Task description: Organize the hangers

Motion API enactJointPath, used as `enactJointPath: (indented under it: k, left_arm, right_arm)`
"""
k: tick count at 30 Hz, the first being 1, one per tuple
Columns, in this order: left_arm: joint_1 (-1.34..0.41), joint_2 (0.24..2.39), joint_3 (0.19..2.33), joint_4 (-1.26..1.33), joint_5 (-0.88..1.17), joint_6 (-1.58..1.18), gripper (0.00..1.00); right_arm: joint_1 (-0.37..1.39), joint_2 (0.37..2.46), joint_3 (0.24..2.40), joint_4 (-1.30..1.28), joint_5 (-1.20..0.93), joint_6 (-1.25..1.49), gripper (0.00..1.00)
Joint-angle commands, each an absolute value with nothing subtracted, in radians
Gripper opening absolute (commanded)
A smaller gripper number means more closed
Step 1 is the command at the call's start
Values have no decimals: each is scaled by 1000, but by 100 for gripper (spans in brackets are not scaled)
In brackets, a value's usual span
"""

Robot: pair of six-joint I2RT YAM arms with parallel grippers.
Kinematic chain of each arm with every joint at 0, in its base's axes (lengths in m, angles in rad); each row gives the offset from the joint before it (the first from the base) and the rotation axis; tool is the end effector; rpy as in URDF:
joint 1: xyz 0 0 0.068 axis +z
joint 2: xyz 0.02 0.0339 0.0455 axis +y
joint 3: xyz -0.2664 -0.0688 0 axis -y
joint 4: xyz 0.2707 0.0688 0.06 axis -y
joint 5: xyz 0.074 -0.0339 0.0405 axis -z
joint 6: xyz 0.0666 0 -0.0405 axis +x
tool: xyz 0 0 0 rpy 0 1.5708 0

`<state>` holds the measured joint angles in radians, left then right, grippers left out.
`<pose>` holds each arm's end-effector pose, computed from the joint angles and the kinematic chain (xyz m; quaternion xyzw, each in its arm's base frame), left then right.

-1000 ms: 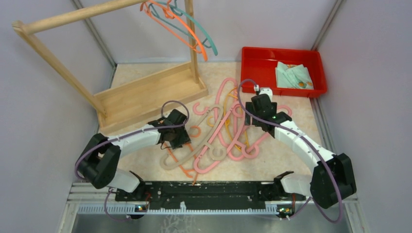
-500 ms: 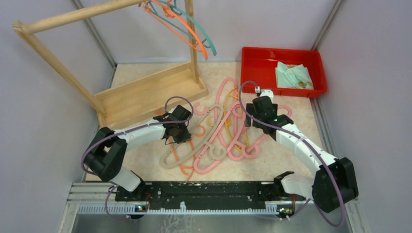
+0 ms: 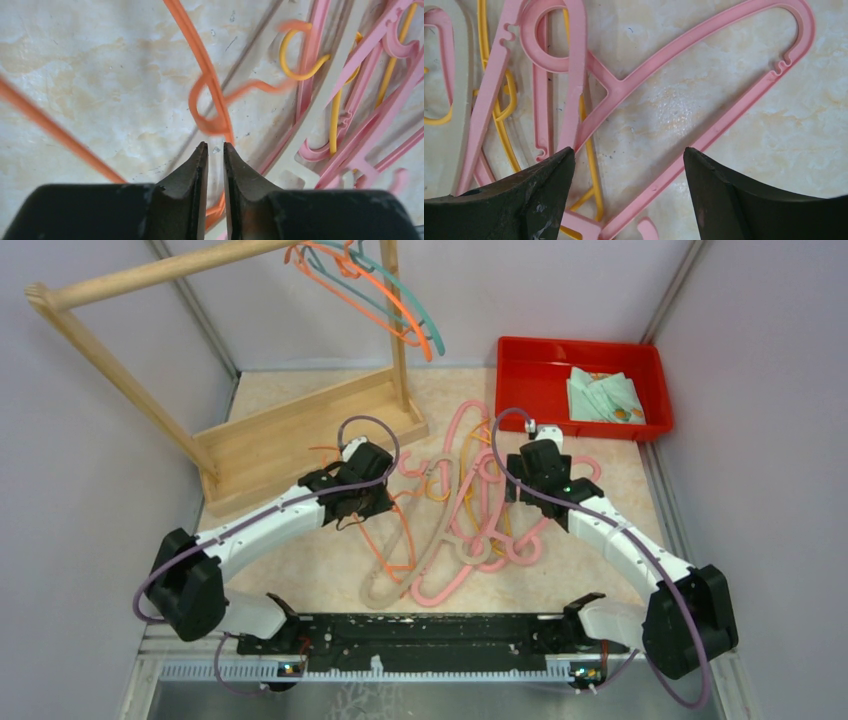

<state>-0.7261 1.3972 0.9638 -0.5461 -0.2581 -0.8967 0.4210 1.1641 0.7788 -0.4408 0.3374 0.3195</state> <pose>0.2521 -0.2011 0.2018 -0.1182 0.9420 -0.1248 0.2882 0.2653 0.0946 0.2114 0.0144 0.9202 -0.0160 0.3909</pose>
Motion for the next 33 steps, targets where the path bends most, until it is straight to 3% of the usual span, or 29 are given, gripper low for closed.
enactJointPath:
  k: [1,8,18,33]
  left_arm:
    - [-736,1361,983,-551,-351,-827,23]
    - [-736,1371,975,-403,-448,-701,26]
    - [-751,1508,1059,-568,-226,-813,45]
    - [-852,1586,1024,-602,-190,-921,48]
  right_arm:
    - [411,1164,795,-393,335,342,80]
    - [411,1168,796,-397,331,344,80]
    - [411,1166,791,-399,332,354,80]
    - [411,1122,707,-399,297,382,80]
